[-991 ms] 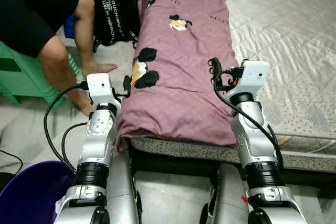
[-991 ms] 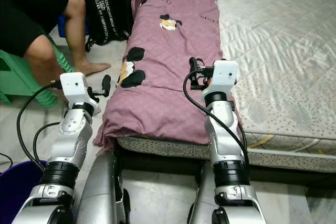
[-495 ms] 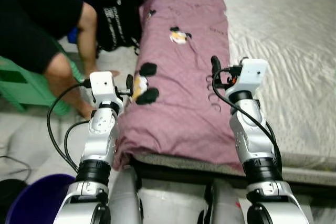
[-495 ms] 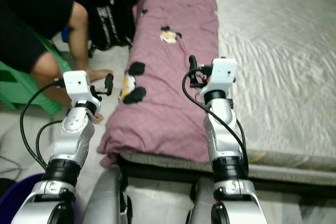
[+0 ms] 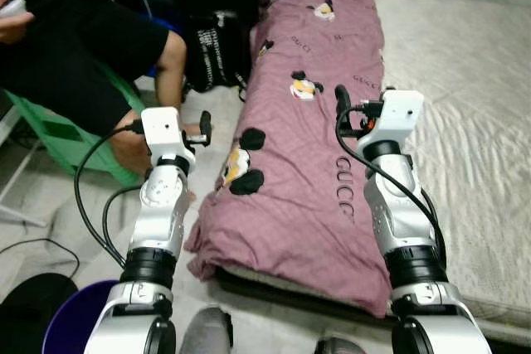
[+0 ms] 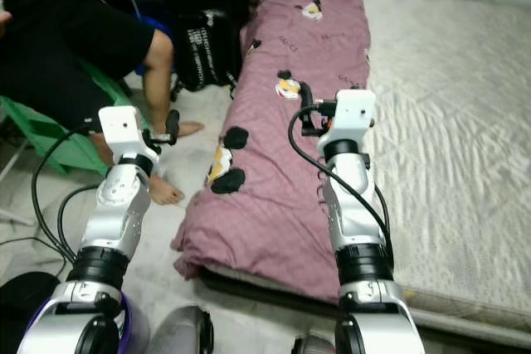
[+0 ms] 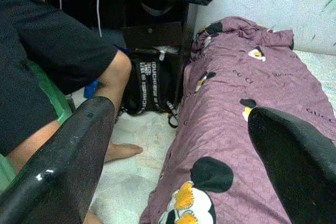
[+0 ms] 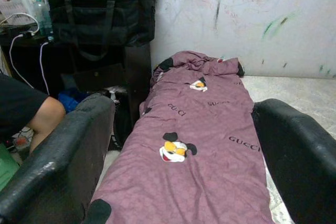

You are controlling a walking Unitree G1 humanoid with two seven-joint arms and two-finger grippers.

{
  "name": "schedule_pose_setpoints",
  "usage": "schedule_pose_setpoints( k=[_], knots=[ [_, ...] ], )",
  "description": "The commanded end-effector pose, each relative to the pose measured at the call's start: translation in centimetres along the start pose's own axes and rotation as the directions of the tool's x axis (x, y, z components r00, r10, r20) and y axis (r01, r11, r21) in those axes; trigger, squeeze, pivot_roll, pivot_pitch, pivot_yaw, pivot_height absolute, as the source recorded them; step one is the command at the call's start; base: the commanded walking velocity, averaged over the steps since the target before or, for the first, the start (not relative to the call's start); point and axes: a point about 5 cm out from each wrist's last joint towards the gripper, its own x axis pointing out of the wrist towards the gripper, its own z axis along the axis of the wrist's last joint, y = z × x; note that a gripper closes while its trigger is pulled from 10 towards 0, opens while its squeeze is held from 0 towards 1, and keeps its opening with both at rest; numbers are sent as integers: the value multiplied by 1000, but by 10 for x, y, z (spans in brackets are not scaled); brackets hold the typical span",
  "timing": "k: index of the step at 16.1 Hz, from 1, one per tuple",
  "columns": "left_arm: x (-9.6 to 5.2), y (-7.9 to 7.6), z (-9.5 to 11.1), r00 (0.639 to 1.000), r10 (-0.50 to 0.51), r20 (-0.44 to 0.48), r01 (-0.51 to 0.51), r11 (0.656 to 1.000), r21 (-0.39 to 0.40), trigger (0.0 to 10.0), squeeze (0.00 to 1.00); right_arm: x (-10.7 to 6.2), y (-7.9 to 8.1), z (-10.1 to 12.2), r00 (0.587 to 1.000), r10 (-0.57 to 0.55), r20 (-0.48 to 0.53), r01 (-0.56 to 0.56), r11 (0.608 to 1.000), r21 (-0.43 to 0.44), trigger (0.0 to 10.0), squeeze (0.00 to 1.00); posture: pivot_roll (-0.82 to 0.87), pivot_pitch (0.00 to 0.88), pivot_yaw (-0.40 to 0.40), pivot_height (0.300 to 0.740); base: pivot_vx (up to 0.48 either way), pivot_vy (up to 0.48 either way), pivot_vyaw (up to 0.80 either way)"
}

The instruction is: Clean up the room

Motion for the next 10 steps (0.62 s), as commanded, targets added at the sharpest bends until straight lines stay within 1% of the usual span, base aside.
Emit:
schedule_pose_setpoints(
  k=[1, 3, 4, 6, 8, 10],
  knots=[
    [0, 3, -2, 1000, 11, -7, -11, 1000, 1, 10000, 0, 0, 0, -1, 1000, -4, 0, 4, 1000, -2, 10000, 0, 5, 0, 27, 740, 0, 0, 0],
    [0, 3, -2, 1000, 12, -7, -12, 1000, 2, 10000, 0, -1, 0, -3, 1000, -11, -5, 10, 1000, -12, 10000, 0, 4, 0, 28, 740, 0, 0, 0],
    [0, 3, -3, 1000, 14, -8, -14, 1000, 3, 10000, 0, -2, 2, -3, 1000, -9, -8, 9, 999, -36, 10000, 0, 1, 0, 28, 740, 0, 0, 0],
    [-1, 2, -3, 1000, 14, -9, -14, 1000, 3, 10000, 0, -2, 2, -6, 999, -27, -25, 26, 999, -26, 10000, 0, 0, 0, 26, 740, 0, 0, 0],
    [0, 1, -4, 1000, 13, -9, -13, 1000, 2, 10000, 0, -3, 3, -7, 1000, 0, -31, -1, 1000, -22, 10000, 0, 0, 0, 24, 740, 0, 0, 0],
    [1, 1, -3, 1000, 17, -8, -17, 1000, -1, 10000, 0, -2, 4, -5, 1000, 8, -18, -9, 999, -45, 10000, 0, -7, 0, 19, 740, 0, 0, 616]
  ],
)
